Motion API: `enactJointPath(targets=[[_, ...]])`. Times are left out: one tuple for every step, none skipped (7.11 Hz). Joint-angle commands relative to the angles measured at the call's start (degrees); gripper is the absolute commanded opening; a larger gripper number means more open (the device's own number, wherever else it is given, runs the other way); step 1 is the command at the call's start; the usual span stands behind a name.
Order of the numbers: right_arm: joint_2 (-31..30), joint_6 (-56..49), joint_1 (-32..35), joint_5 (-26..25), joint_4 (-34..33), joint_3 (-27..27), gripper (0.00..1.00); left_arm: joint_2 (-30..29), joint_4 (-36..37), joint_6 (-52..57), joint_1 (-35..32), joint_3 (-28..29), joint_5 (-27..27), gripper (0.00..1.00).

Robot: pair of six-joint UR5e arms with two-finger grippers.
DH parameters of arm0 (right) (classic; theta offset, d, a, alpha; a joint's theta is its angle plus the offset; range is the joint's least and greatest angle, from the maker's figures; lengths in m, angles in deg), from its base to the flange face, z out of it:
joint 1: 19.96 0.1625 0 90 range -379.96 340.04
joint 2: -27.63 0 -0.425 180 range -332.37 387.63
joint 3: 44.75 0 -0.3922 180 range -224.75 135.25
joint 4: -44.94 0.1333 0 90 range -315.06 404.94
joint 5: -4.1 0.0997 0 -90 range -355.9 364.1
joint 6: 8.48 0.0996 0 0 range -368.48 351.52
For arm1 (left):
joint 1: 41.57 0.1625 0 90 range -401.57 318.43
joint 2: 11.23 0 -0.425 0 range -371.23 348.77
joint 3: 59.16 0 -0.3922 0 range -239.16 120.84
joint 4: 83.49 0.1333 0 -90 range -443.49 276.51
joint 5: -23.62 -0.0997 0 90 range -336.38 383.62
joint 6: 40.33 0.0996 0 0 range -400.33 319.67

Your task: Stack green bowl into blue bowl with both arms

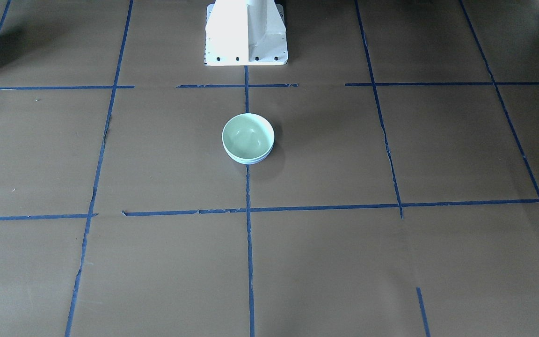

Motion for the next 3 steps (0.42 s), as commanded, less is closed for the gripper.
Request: enactJointPath(targets=[[0.21, -0.07, 0.0, 0.36, 0.0, -0.46, 1.0, -0.03, -0.09, 0.0, 0.0, 0.08, 0.0, 1.0], [0.21, -0.07, 0.0, 0.45, -0.08, -0.46, 1.0, -0.03, -0.09, 0.0, 0.0, 0.08, 0.09, 1.0], [0.38, -0.16, 0.0, 0.28, 0.0, -0.29, 1.0, -0.03, -0.09, 0.0, 0.0, 0.08, 0.0, 1.0]])
